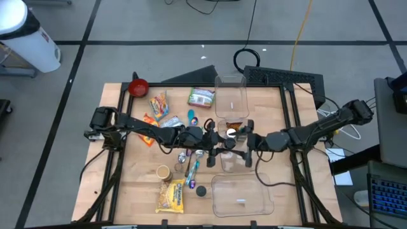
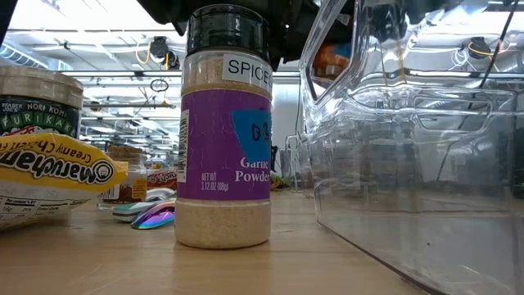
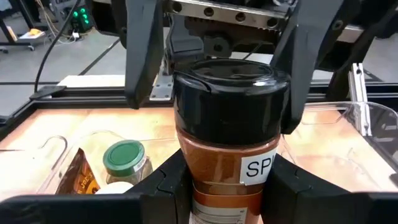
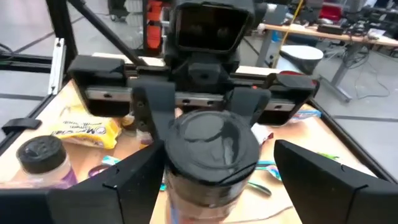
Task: Pick & Place Food Item
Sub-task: Put the orange seasoning bottle into the middle transparent bin
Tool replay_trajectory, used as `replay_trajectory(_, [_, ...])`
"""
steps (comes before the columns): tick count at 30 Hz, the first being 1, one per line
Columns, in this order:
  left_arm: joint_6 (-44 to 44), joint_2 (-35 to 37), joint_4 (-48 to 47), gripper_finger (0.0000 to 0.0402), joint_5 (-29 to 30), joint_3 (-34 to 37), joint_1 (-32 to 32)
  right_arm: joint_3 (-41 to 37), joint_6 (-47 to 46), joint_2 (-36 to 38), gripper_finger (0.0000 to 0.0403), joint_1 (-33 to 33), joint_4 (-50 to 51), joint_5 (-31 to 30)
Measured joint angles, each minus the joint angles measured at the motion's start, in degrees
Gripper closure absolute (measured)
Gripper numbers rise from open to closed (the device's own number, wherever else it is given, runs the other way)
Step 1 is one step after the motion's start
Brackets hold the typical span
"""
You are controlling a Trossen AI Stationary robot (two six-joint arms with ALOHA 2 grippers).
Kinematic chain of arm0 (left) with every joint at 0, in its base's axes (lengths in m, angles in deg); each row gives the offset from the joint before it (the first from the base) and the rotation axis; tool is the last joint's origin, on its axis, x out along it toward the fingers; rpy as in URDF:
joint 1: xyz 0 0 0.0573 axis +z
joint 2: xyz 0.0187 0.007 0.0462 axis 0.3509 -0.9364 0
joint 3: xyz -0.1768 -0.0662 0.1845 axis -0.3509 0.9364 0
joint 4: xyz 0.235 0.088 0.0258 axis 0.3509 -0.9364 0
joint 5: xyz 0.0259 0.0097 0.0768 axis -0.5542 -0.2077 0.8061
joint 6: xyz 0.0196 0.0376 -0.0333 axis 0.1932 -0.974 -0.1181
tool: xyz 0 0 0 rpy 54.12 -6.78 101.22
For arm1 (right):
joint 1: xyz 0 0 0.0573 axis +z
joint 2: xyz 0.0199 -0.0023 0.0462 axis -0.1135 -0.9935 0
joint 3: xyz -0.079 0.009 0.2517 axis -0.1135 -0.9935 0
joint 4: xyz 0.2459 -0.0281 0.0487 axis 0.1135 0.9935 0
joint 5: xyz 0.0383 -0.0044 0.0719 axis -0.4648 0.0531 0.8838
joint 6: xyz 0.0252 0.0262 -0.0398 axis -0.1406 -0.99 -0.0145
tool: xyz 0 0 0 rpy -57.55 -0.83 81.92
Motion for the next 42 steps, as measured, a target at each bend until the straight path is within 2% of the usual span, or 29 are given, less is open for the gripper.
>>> replay_trajectory(7, [-0.2,0.0,0.0,0.026,0.0,0.0,0.0,0.0,-1.5,0.2,0.0137,-1.0,-0.3,1.6])
replay_trajectory(16, [-0.2,0.0,-0.1,0.0259,0.0,0.0,0.1,0.0,-1.7,0.3,0.0207,-1.1,-1.0,4.2])
replay_trajectory(23, [0.8,0.0,0.0,0.0248,0.0,0.0,0.2,0.0,-1.6,0.3,0.0208,-1.1,-1.2,4.3])
replay_trajectory(26, [2.5,0.0,0.0,0.0212,-0.4,0.0,0.3,0.0,-1.8,0.3,0.0208,-1.1,-1.2,4.4])
replay_trajectory(31, [3.7,0.0,0.0,0.0115,-0.2,0.0,0.3,0.0,-0.9,0.3,0.0208,-1.1,-1.2,4.4])
replay_trajectory(35, [1.3,1.0,0.1,0.005,-0.1,0.0,0.3,0.0,-0.7,0.8,0.0208,-1.1,0.6,4.3])
replay_trajectory(39, [0.2,3.8,0.1,0.0012,0.0,0.0,0.3,0.0,-1.5,3.3,0.0208,-1.1,4.0,4.3])
replay_trajectory(42, [0.1,6.8,-2.4,0.0004,0.0,0.0,0.1,0.0,-2.9,6.1,0.0208,-1.1,8.0,4.2])
